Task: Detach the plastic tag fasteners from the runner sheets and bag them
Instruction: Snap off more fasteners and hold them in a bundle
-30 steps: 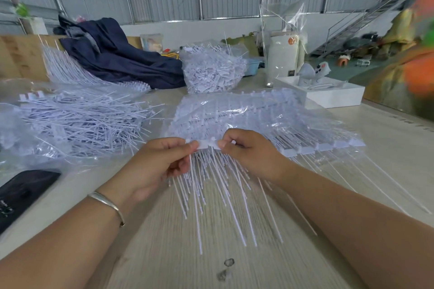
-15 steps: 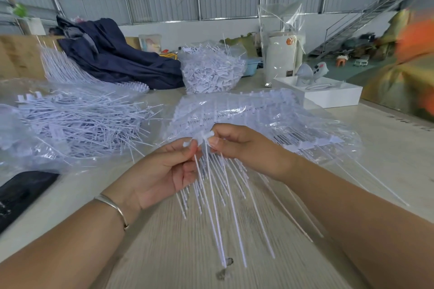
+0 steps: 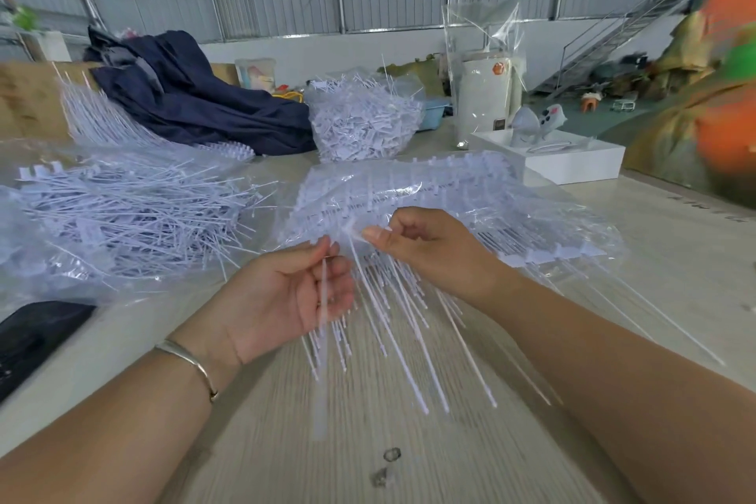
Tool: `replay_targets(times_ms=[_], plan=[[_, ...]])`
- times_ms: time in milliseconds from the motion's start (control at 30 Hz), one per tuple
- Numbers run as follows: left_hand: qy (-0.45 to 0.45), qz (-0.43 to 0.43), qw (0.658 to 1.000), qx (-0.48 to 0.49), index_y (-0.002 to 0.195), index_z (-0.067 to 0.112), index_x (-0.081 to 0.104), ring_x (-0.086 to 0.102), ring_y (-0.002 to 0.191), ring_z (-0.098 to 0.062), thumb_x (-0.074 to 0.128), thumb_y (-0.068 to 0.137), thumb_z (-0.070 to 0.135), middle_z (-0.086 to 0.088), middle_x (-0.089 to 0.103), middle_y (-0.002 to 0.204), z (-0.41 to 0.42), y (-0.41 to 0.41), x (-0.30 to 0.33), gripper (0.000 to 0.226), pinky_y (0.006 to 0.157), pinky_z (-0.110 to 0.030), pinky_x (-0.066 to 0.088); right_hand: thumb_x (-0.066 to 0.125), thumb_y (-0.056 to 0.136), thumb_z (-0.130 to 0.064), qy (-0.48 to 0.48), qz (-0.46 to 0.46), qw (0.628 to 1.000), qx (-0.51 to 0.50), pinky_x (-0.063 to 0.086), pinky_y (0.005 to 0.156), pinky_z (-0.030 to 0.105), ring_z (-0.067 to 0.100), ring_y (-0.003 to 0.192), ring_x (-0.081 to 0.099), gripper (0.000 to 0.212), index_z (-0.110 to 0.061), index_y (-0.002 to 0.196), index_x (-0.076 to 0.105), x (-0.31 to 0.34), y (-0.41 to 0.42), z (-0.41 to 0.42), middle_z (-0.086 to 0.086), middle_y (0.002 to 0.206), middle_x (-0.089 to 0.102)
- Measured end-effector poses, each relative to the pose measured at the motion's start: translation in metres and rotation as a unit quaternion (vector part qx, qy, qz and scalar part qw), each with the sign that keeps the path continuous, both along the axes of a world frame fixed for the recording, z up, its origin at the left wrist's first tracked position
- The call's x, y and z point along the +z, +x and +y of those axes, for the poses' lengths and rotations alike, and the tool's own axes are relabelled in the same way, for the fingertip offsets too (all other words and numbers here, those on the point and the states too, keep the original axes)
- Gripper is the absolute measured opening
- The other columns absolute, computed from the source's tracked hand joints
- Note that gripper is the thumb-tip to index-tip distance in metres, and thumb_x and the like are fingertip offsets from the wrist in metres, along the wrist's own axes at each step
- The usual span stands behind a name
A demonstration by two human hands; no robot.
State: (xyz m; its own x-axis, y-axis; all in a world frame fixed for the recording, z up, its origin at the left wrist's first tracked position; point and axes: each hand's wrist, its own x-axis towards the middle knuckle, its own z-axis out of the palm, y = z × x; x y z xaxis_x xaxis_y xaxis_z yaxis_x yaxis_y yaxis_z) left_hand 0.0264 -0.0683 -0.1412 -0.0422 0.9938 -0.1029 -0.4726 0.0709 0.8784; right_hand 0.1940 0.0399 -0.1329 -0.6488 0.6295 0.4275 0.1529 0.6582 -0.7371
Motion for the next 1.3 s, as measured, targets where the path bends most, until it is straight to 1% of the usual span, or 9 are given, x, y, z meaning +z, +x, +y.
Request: replay_targets(times_ms=[133,233,400,533,667,733,833,1000,1300], plan=[[-0.027,-0.039,0.997,0.058,0.076,0.016,0.048,0.03,0.041,-0.006,0.053,0.086,0.017,0.005,0.033,0.059,-0.001,-0.01,0.002,0.012,0.042,-0.016,0.032,0.066,0.089,-0.041,-0.003,0.027,0.999,-0.021,0.03,0.061,0.024,0.007,0.056,0.036,0.043,-0.007,0.067,0.05,0.001,0.004,0.004,-0.007,0.058,0.039],[-0.03,0.013,0.996,0.085,0.071,0.021,0.035,0.023,0.042,-0.003,0.059,0.081,0.011,0.007,0.031,0.058,0.0,-0.01,0.002,0.027,0.039,-0.014,0.013,0.065,0.089,-0.041,-0.008,0.036,0.999,-0.024,0.029,0.058,0.021,0.004,0.053,0.035,0.039,-0.015,0.065,0.048,0.002,0.004,0.003,-0.011,0.055,0.039],[-0.048,0.047,0.988,0.139,0.077,0.017,0.042,0.031,0.042,-0.003,0.064,0.066,-0.004,0.005,0.049,0.057,0.004,-0.001,-0.005,0.032,0.032,-0.014,0.017,0.059,0.091,-0.046,0.079,-0.039,0.996,-0.033,0.031,0.056,0.027,0.007,0.05,0.035,0.036,-0.018,0.072,0.045,-0.002,0.005,0.0,-0.006,0.057,0.041],[-0.076,0.047,0.979,0.183,0.08,0.014,0.05,0.03,0.042,-0.003,0.071,0.074,0.024,-0.003,0.051,0.072,0.006,-0.004,-0.002,0.024,0.03,-0.012,0.016,0.048,0.1,-0.039,0.111,-0.058,0.992,-0.015,0.033,0.057,0.03,0.01,0.051,0.037,0.036,-0.013,0.076,0.042,-0.002,0.006,-0.001,-0.001,0.057,0.046],[-0.097,0.022,0.981,0.169,0.06,0.014,0.054,0.026,0.039,-0.005,0.051,0.089,0.058,-0.003,0.052,0.067,0.004,-0.008,-0.002,0.053,0.029,-0.011,0.013,0.042,0.102,-0.036,0.144,-0.088,0.986,-0.009,0.03,0.056,0.031,0.012,0.053,0.037,0.035,-0.014,0.075,0.04,-0.002,0.004,-0.001,-0.004,0.057,0.036],[-0.098,0.029,0.983,0.154,0.068,0.01,0.065,0.025,0.04,-0.005,0.05,0.087,0.061,-0.001,0.047,0.063,0.004,-0.005,-0.001,0.056,0.029,-0.012,0.013,0.042,0.102,-0.034,0.171,-0.12,0.978,-0.012,0.034,0.059,0.034,0.018,0.059,0.044,0.031,-0.012,0.08,0.045,-0.003,0.003,-0.001,-0.003,0.061,0.041],[-0.088,0.058,0.987,0.126,0.082,0.01,0.061,0.024,0.043,-0.004,0.072,0.07,0.048,0.003,0.04,0.064,0.003,0.002,0.002,0.041,0.027,-0.013,0.017,0.041,0.102,-0.03,0.222,-0.158,0.962,-0.019,0.034,0.062,0.034,0.021,0.068,0.048,0.024,-0.014,0.085,0.048,-0.005,0.0,-0.001,-0.002,0.071,0.047],[-0.048,0.115,0.986,0.11,0.055,0.02,0.06,0.021,0.04,-0.002,0.073,0.068,0.012,0.007,0.027,0.059,0.0,0.004,0.001,0.02,0.029,-0.012,0.013,0.044,0.102,-0.026,0.224,-0.156,0.962,0.0,0.04,0.066,0.036,0.022,0.073,0.051,0.022,-0.01,0.095,0.057,-0.005,0.001,-0.001,0.003,0.082,0.054],[-0.022,0.175,0.976,0.128,0.066,0.02,0.064,0.019,0.042,-0.004,0.082,0.058,0.029,0.008,0.025,0.058,0.0,0.004,0.002,0.022,0.031,-0.015,0.015,0.056,0.097,-0.025,0.11,-0.117,0.986,0.041,0.041,0.079,0.024,0.006,0.083,0.052,0.019,-0.022,0.111,0.069,-0.003,0.005,0.006,-0.012,0.09,0.058]])
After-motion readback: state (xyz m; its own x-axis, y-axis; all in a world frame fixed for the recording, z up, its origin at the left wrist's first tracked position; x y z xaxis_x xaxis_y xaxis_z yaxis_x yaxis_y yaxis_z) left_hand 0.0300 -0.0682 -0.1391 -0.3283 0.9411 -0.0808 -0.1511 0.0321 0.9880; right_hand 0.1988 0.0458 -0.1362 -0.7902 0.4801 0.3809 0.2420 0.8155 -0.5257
